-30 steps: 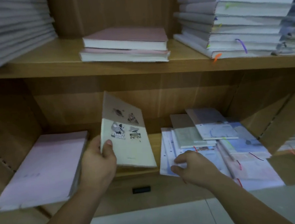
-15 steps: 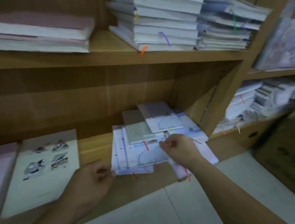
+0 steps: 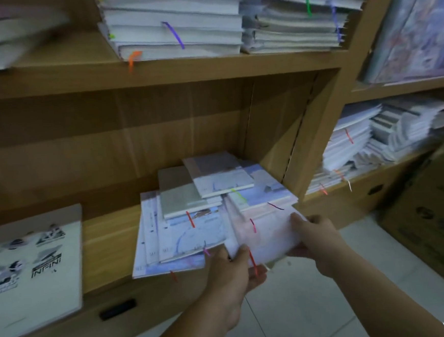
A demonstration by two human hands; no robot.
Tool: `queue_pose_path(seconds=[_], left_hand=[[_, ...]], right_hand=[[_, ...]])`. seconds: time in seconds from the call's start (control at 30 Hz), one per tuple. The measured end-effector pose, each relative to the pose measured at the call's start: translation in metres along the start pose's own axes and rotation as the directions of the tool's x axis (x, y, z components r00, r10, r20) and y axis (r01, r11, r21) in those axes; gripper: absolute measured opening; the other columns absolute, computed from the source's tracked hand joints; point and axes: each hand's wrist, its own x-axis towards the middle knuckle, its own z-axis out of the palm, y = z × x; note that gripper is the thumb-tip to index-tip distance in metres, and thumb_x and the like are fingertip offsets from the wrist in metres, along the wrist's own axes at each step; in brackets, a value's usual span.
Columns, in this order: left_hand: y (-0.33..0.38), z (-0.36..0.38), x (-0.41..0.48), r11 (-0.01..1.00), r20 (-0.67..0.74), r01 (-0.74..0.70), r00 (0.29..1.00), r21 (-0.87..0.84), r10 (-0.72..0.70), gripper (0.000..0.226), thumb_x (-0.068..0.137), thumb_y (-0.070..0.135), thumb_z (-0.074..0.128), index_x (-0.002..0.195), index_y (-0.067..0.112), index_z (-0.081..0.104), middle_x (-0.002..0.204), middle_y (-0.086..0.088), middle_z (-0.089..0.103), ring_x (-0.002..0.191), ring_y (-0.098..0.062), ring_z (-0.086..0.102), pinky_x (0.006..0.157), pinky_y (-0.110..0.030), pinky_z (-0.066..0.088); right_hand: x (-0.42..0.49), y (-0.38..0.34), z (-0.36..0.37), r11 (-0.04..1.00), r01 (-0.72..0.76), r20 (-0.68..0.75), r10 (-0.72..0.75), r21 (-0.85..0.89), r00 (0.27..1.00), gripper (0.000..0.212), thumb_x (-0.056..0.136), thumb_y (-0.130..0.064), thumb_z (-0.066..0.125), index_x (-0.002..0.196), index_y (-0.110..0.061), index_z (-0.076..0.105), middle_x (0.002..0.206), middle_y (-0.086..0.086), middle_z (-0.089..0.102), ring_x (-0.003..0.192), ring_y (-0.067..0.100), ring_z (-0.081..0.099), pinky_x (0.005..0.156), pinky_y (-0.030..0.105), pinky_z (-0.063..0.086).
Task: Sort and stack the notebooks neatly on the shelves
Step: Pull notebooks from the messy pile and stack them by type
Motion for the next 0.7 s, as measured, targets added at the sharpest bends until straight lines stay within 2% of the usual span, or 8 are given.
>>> queue_pose_path(seconds=[0.1,0.2,0.27,0.4,0.47,0.53,0.63,0.7], left_hand=[[0.017,0.017,-0.002,0.998,-0.024,-0.064,0.998,-0.025,0.064,0.013,0.103,0.01,0.054,0.115,0.013,0.057,0.104,-0.019,0.073,0.074,-0.034,0.076,0.071,-0.049,0.064],[0.032,0.023,-0.006,0.985,-0.073,-0.104,0.991,0.137,0.115,0.012,0.1,0.017,0.054,0.111,0.02,0.057,0.099,-0.01,0.074,0.069,-0.028,0.077,0.072,-0.05,0.064],[0.042,0.023,-0.01,0.98,-0.072,-0.121,0.988,0.158,0.133,0.015,0.096,0.025,0.055,0.111,0.024,0.06,0.102,-0.009,0.076,0.074,-0.027,0.078,0.076,-0.048,0.064],[0.076,0.017,-0.031,0.979,0.026,-0.174,0.984,-0.109,0.178,0.017,0.103,0.005,0.05,0.114,0.004,0.063,0.091,-0.021,0.077,0.076,-0.037,0.076,0.068,-0.042,0.063],[0.086,0.007,-0.042,0.975,0.039,-0.164,0.984,-0.152,0.171,0.015,0.102,0.003,0.049,0.107,0.0,0.063,0.087,-0.026,0.075,0.078,-0.043,0.075,0.062,-0.041,0.063],[0.087,-0.01,-0.049,0.983,0.024,-0.129,0.991,-0.131,0.133,0.015,0.101,0.004,0.049,0.109,-0.001,0.061,0.085,-0.027,0.075,0.078,-0.044,0.074,0.059,-0.042,0.063],[0.078,-0.039,-0.063,0.996,0.042,-0.048,0.998,-0.071,0.051,0.025,0.101,0.004,0.046,0.121,-0.007,0.057,0.083,-0.027,0.073,0.069,-0.038,0.071,0.049,-0.035,0.058],[0.078,-0.055,-0.078,0.998,0.074,-0.015,0.997,-0.061,0.019,0.027,0.102,0.005,0.045,0.123,-0.007,0.057,0.086,-0.029,0.072,0.065,-0.035,0.072,0.048,-0.033,0.057]], right_hand=[[-0.009,-0.007,-0.008,0.998,-0.023,0.059,0.027,-0.059,0.998,0.031,0.103,-0.032,0.056,0.108,-0.001,0.056,0.092,0.02,0.067,0.066,0.035,0.071,0.055,0.041,0.06],[-0.018,-0.006,-0.01,0.992,-0.089,0.128,0.101,-0.092,0.987,0.035,0.102,-0.036,0.057,0.111,-0.002,0.06,0.088,0.018,0.065,0.062,0.032,0.065,0.058,0.04,0.059],[-0.021,-0.01,-0.008,0.995,-0.055,0.111,0.064,-0.081,0.992,0.038,0.099,-0.038,0.06,0.109,-0.002,0.065,0.085,0.015,0.063,0.059,0.029,0.062,0.055,0.036,0.055],[-0.028,-0.035,-0.005,0.994,0.06,0.066,-0.066,0.091,0.996,0.04,0.088,-0.046,0.074,0.107,-0.011,0.072,0.102,0.01,0.073,0.091,0.031,0.072,0.066,0.041,0.062],[-0.035,-0.045,-0.006,0.98,0.031,0.176,-0.067,0.198,0.982,0.037,0.086,-0.046,0.076,0.11,-0.018,0.073,0.106,0.005,0.076,0.099,0.029,0.073,0.081,0.053,0.062],[-0.042,-0.047,-0.006,0.972,-0.066,0.313,-0.008,0.227,0.95,0.04,0.084,-0.043,0.076,0.115,-0.018,0.074,0.109,0.004,0.077,0.103,0.03,0.073,0.087,0.053,0.06],[-0.057,-0.035,0.004,0.966,-0.211,0.411,0.132,0.151,0.902,0.05,0.084,-0.033,0.073,0.127,-0.009,0.068,0.117,0.012,0.074,0.104,0.034,0.072,0.078,0.04,0.058],[-0.074,-0.031,0.011,0.961,-0.254,0.448,0.182,0.106,0.875,0.04,0.091,-0.021,0.069,0.128,-0.009,0.066,0.109,0.013,0.075,0.087,0.033,0.073,0.066,0.036,0.056]])
